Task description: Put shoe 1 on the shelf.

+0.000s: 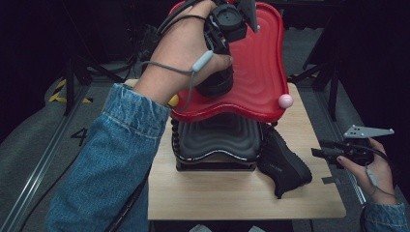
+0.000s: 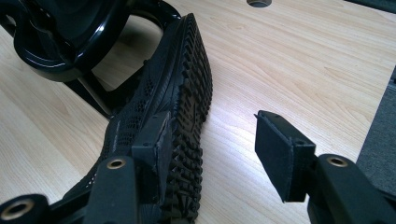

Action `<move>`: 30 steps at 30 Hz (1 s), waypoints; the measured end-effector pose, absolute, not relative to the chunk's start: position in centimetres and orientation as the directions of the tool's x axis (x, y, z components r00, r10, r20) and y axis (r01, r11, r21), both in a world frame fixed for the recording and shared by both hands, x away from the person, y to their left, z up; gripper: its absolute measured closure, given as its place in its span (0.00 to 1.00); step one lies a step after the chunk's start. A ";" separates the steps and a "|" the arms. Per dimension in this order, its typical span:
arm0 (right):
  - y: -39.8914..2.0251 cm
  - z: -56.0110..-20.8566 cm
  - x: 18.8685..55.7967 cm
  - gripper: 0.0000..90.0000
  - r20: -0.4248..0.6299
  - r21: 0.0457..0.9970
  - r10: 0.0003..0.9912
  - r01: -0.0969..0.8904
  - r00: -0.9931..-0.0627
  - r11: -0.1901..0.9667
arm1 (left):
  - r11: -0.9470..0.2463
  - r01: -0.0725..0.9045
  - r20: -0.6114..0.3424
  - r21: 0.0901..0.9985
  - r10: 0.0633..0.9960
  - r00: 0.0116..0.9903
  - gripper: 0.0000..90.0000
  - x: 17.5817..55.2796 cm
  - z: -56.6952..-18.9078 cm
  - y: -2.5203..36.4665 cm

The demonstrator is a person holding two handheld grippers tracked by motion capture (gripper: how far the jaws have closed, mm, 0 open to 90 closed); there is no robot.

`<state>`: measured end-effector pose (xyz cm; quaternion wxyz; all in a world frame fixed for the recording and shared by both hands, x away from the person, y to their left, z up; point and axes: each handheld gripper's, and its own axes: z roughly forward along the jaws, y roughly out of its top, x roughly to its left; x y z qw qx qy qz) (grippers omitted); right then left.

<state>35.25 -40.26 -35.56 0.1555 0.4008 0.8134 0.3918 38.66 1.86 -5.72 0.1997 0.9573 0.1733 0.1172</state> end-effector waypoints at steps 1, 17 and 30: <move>-40.2 -35.6 35.3 0.53 0.059 0.760 0.774 0.531 -0.630 0.374 | -0.861 0.286 0.155 0.421 0.379 0.912 0.97 38.7 -5.8 1.8; -40.0 -35.8 35.4 0.53 0.063 0.756 0.774 0.536 -0.631 0.376 | -0.886 0.276 0.191 0.373 0.364 0.912 0.97 38.8 -8.3 1.1; -40.0 -35.7 35.3 0.52 0.062 0.755 0.775 0.537 -0.629 0.376 | -0.870 0.306 0.152 0.387 0.388 0.909 0.87 38.3 -8.6 1.3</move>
